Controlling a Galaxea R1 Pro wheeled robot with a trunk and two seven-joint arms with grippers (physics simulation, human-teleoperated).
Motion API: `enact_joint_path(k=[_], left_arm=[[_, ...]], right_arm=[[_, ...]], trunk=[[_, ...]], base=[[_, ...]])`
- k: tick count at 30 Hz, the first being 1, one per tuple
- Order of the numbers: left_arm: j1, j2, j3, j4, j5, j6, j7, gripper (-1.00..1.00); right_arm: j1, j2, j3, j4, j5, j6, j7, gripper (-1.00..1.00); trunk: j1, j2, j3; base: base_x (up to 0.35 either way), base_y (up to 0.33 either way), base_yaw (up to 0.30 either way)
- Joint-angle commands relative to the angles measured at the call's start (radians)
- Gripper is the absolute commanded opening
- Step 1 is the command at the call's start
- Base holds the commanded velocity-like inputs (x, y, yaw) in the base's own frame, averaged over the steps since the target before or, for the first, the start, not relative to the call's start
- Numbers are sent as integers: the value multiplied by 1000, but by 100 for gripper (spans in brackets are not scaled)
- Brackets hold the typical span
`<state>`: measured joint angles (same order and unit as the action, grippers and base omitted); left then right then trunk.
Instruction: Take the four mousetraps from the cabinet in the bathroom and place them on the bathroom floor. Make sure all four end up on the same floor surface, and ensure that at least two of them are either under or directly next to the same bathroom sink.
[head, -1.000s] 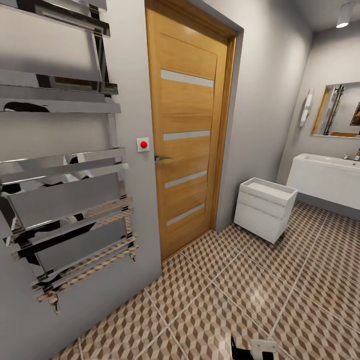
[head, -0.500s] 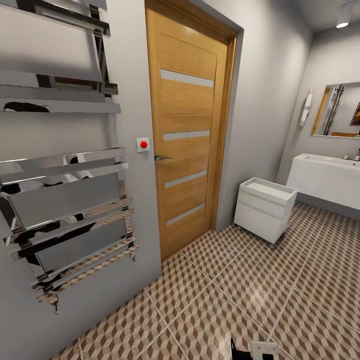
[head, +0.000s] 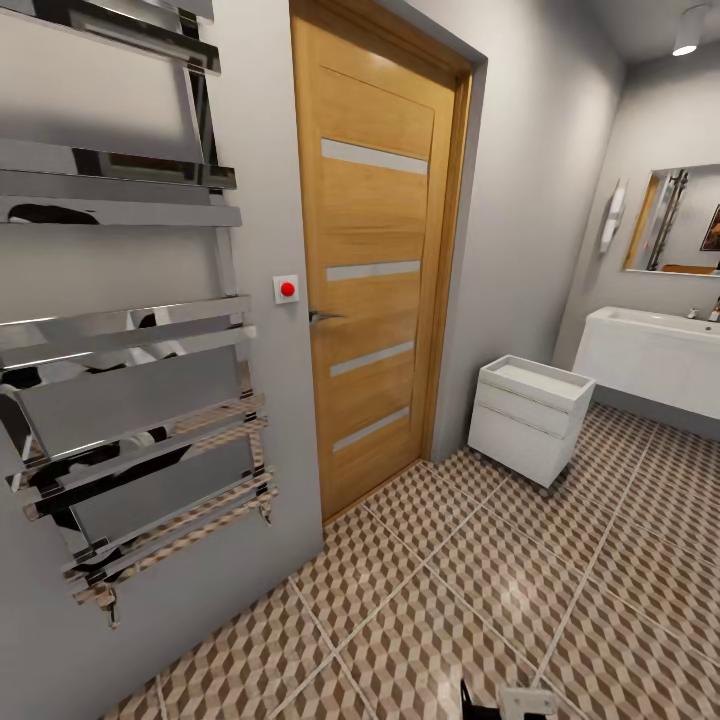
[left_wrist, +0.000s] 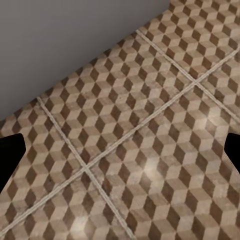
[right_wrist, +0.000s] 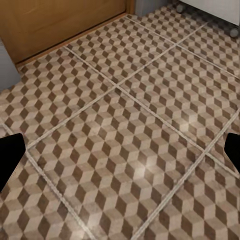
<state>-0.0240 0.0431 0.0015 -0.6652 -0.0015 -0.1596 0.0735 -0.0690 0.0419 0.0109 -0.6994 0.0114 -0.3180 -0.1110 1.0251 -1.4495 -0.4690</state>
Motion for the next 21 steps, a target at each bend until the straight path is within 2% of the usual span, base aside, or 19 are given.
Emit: enact_joint_path(k=[1, 4, 5, 8, 13, 15, 19, 21], left_arm=[[-1, -1, 0, -4, 0, -1, 4, 100], [-1, -7, 1, -33, 0, 9, 6, 100], [-1, -14, 1, -70, 0, 29, 8, 100], [-1, -29, 1, -149, 0, 96, 9, 100], [-2, -43, 1, -307, 0, 264, 8, 100], [-2, -45, 1, -360, 1, 312, 7, 100], [-2, -49, 0, -430, -1, 354, 4, 100], [-2, -49, -1, -442, -3, 349, 4, 100]], right_arm=[[0, 0, 4, 0, 3, -9, -5, 100], [-1, 3, 21, -5, 16, -17, -6, 100], [-1, 5, 37, -16, 31, -16, -8, 100], [-9, 8, 53, -58, 55, 2, -12, 100], [-39, 12, 64, -163, 80, 111, -11, 100], [-46, 14, 67, -197, 84, 160, -10, 100], [-54, 15, 71, -237, 89, 211, -8, 100], [-56, 15, 72, -244, 90, 206, -7, 100]], trunk=[[0, -1, -1], [0, -1, -1], [0, -1, -1], [0, -1, -1], [0, -1, -1], [0, -1, -1], [0, -1, -1], [0, -1, -1]], base=[[0, 0, 0], [0, 0, 0], [0, 0, 0], [0, 0, 0], [0, 0, 0], [0, 0, 0], [0, 0, 0], [0, 0, 0]])
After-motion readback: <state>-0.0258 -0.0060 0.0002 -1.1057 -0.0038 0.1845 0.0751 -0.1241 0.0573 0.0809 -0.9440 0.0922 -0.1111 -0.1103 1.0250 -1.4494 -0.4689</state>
